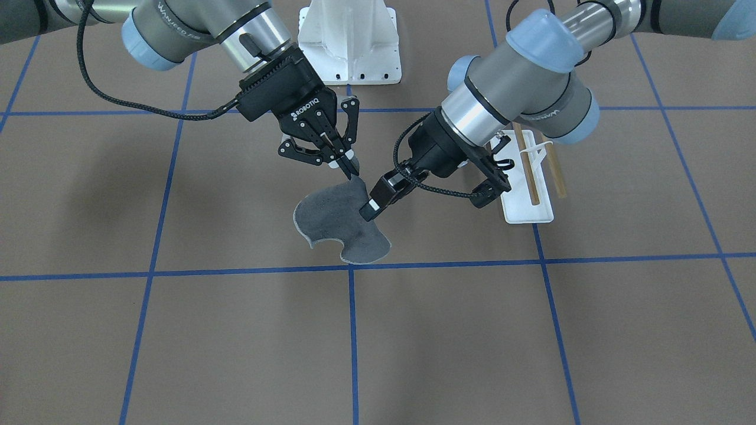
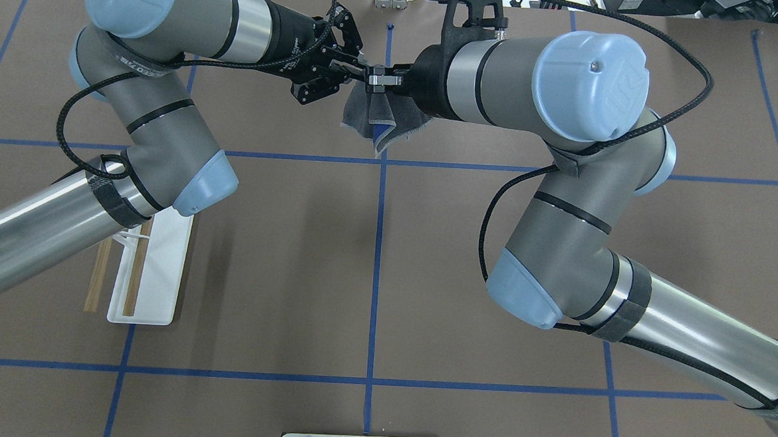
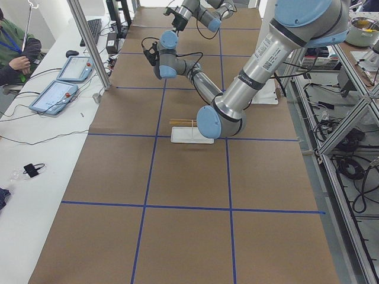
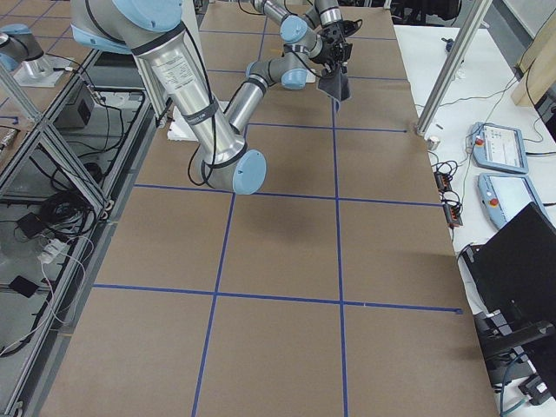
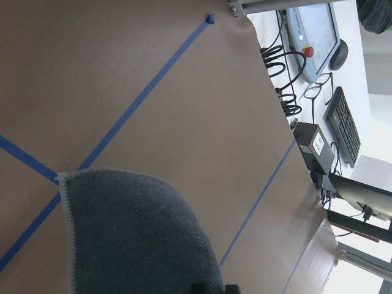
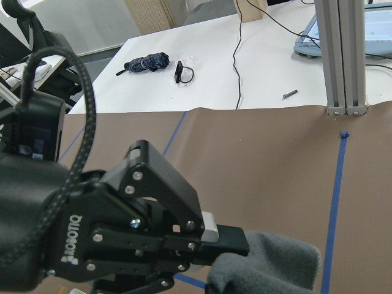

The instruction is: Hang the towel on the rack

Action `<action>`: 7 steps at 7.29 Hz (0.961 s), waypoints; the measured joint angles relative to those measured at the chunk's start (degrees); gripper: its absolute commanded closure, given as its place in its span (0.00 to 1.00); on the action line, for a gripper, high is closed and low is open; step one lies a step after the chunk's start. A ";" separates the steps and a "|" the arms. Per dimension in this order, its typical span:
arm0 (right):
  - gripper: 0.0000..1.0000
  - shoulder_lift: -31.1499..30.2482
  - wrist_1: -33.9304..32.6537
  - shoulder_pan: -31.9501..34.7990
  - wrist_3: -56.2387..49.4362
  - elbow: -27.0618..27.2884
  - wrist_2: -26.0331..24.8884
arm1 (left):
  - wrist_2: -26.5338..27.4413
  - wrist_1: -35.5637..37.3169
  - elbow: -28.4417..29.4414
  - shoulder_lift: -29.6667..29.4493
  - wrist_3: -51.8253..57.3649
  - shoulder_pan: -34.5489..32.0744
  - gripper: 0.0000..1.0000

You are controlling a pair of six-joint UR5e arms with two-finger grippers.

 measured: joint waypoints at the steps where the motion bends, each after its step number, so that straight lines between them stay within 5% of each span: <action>1: 1.00 -0.09 0.00 0.00 -0.04 0.06 0.00 | 0.04 -0.03 0.00 0.03 0.00 0.02 1.00; 2: 0.43 -0.18 0.01 0.00 -0.06 0.08 0.02 | 0.05 -0.05 -0.02 0.03 -0.07 0.04 1.00; 3: 0.00 -0.24 0.14 0.00 0.20 0.13 0.08 | 0.06 -0.05 -0.08 0.03 -0.24 0.04 1.00; 7: 0.00 -2.80 -0.18 0.02 7.50 1.87 1.70 | 0.06 -0.11 -0.44 -0.02 -0.56 0.04 1.00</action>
